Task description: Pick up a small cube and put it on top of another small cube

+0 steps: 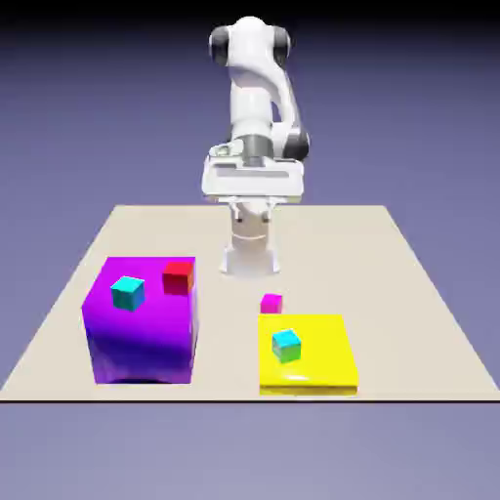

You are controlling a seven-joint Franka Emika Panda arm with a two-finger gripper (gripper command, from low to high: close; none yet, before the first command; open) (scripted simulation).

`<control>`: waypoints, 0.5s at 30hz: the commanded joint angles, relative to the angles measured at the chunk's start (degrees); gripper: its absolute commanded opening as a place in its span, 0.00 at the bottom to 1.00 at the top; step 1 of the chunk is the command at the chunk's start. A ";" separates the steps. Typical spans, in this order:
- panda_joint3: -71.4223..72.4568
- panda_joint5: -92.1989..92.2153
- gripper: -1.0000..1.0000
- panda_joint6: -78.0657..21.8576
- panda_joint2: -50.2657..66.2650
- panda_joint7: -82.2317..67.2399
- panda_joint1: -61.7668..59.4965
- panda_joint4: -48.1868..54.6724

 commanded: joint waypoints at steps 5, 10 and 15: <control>-5.76 8.47 0.50 1.80 0.38 -12.46 6.97 -0.48; -11.51 16.94 0.50 3.60 0.75 -24.92 13.93 -0.95; -17.27 25.40 0.50 5.39 1.13 -37.38 20.89 -1.43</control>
